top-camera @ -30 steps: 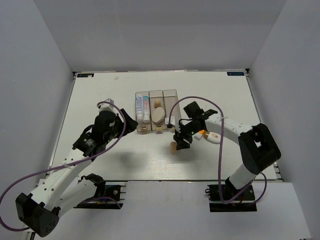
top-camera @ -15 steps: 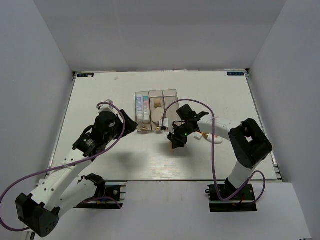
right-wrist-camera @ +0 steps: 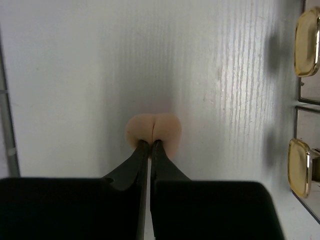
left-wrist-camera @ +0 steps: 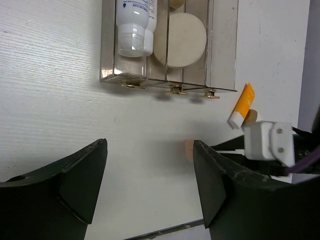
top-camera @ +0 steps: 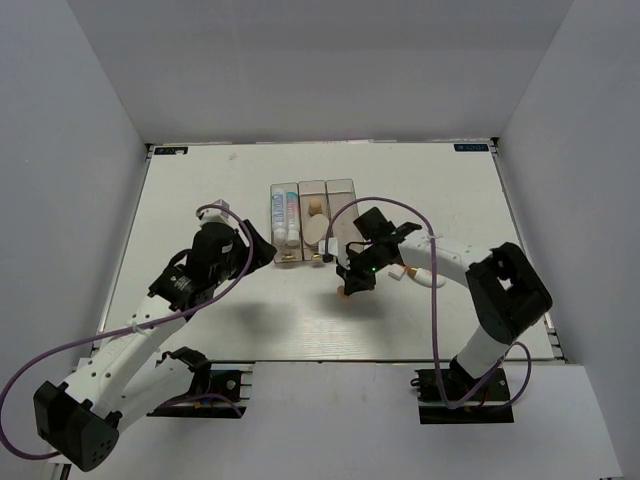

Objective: Organize the makeup

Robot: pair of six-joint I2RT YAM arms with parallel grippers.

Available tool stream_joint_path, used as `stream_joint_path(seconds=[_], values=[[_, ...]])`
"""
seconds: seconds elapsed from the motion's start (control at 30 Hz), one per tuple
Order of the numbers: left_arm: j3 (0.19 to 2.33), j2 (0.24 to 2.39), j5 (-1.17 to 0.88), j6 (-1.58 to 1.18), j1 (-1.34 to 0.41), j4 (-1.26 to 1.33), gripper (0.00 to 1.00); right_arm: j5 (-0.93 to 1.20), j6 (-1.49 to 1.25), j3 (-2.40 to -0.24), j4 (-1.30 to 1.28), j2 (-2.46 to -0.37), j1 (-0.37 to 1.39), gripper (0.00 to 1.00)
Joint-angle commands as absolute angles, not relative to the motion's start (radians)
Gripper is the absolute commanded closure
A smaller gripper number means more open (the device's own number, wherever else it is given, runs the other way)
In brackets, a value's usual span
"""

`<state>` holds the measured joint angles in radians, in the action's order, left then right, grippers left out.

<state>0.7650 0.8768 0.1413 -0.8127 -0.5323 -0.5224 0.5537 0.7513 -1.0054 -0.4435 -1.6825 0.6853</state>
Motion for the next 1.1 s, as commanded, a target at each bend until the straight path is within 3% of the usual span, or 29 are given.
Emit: stream_joint_path(seconds=[0.0, 0.23, 0.37, 0.53, 0.83, 0.93, 0.97, 1.07], values=[[0.753, 0.876, 0.124, -0.811, -0.535, -0.494, 0.21, 0.647, 0.811, -1.037, -0.534, -1.571, 0.686, 1.0], [0.747, 0.888, 0.107, -0.807, -0.535, -0.471, 0.2, 0.673, 0.756, -1.178, -0.54, -1.512, 0.672, 1.0], [0.747, 0.887, 0.109, -0.804, -0.535, -0.469, 0.2, 0.582, 0.671, -1.278, -0.431, -1.545, 0.673, 1.0], [0.735, 0.87, 0.104, -0.81, -0.535, -0.462, 0.2, 0.442, 0.624, -1.428, -0.299, -1.695, 0.666, 1.0], [0.726, 0.835, 0.106, -0.818, -0.535, -0.469, 0.2, 0.29, 0.643, -1.635, -0.281, -1.973, 0.655, 1.0], [0.726, 0.828, 0.107, -0.818, -0.535, -0.471, 0.2, 0.265, 0.663, -1.649, -0.278, -2.011, 0.652, 0.89], [0.724, 0.827, 0.107, -0.818, -0.535, -0.468, 0.2, 0.265, 0.666, -1.651, -0.276, -2.019, 0.649, 0.75], [0.724, 0.841, 0.097, -0.818, -0.535, -0.457, 0.2, 0.285, 0.676, -1.652, -0.29, -2.023, 0.647, 0.53]])
